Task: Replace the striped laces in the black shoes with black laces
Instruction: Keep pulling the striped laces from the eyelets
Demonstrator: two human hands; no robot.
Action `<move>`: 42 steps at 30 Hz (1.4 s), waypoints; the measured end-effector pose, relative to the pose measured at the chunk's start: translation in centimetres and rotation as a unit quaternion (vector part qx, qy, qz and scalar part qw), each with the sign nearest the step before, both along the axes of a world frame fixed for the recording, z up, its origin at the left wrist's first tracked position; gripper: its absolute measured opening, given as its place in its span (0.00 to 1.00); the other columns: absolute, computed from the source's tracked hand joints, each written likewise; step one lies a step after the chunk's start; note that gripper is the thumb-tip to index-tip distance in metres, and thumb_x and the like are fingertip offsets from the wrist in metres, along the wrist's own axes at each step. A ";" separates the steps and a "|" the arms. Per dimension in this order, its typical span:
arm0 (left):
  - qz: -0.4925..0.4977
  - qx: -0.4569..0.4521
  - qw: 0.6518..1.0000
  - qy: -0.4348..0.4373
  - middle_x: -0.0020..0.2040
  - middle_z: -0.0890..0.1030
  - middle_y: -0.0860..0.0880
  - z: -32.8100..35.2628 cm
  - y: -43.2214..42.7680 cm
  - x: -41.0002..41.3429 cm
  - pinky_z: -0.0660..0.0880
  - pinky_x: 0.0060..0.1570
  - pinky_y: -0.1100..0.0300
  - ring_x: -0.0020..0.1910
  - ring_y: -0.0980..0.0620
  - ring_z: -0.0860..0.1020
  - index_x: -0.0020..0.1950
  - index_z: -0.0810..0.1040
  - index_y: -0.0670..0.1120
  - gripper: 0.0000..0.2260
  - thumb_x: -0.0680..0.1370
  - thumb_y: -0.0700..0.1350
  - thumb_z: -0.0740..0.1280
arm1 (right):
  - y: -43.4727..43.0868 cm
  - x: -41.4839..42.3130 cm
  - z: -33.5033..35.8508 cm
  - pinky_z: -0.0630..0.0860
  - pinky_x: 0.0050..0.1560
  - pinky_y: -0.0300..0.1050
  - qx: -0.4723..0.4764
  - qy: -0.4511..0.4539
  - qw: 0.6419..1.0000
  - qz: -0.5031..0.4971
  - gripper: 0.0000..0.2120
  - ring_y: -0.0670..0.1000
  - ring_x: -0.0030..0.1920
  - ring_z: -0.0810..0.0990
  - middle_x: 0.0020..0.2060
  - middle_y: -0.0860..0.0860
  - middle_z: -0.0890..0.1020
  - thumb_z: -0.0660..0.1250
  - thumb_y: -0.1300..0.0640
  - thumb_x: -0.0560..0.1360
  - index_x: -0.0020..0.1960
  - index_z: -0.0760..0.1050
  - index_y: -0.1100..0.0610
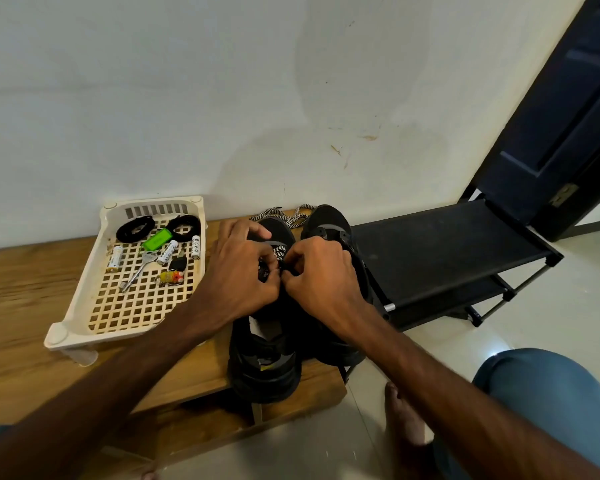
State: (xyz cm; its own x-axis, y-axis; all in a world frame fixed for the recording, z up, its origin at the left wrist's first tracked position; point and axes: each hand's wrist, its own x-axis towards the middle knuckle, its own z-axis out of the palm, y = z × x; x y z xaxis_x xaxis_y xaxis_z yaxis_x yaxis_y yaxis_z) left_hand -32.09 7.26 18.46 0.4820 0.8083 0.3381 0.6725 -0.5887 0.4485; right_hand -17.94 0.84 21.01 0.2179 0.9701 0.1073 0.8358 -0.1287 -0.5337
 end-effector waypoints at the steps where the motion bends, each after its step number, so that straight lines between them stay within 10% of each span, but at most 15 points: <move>1: -0.003 -0.003 1.000 0.007 0.64 0.76 0.50 0.0 0.0 0.1 0.66 0.63 0.52 0.68 0.48 0.66 0.40 0.86 0.50 0.03 0.68 0.44 0.76 | 0.0 0.0 0.0 0.84 0.50 0.47 0.001 -0.004 1.000 0.001 0.09 0.49 0.47 0.84 0.46 0.50 0.85 0.74 0.53 0.77 0.56 0.84 0.54; 9: -0.015 -0.049 0.999 -0.004 0.74 0.71 0.51 -0.6 0.1 0.0 0.60 0.70 0.53 0.74 0.48 0.62 0.52 0.88 0.51 0.08 0.74 0.44 0.74 | -0.1 0.4 0.2 0.84 0.50 0.47 -0.012 -0.012 1.000 0.014 0.08 0.50 0.46 0.85 0.46 0.50 0.86 0.73 0.54 0.78 0.56 0.85 0.51; 23: -0.032 0.005 0.999 -0.006 0.60 0.75 0.49 -1.1 0.3 0.5 0.67 0.60 0.51 0.65 0.47 0.68 0.39 0.81 0.47 0.03 0.71 0.42 0.74 | -0.2 0.9 0.6 0.84 0.53 0.50 -0.029 -0.006 0.999 0.012 0.09 0.52 0.50 0.85 0.47 0.50 0.86 0.72 0.57 0.76 0.56 0.86 0.52; 35: 0.163 -0.085 0.876 -0.446 0.52 0.86 0.46 2.5 2.8 -2.5 0.82 0.44 0.59 0.43 0.52 0.86 0.60 0.77 0.38 0.11 0.85 0.44 0.63 | -0.4 0.0 0.0 0.83 0.52 0.49 0.005 -0.012 1.000 0.017 0.15 0.52 0.52 0.84 0.53 0.50 0.84 0.73 0.56 0.75 0.61 0.81 0.54; 42: 0.127 0.005 0.986 -0.108 0.58 0.84 0.47 1.4 1.2 -1.9 0.73 0.61 0.57 0.59 0.50 0.80 0.56 0.85 0.45 0.09 0.78 0.45 0.71 | 0.9 -1.4 0.1 0.82 0.55 0.55 0.008 -0.097 0.991 0.086 0.20 0.57 0.61 0.77 0.57 0.55 0.79 0.72 0.63 0.73 0.65 0.81 0.54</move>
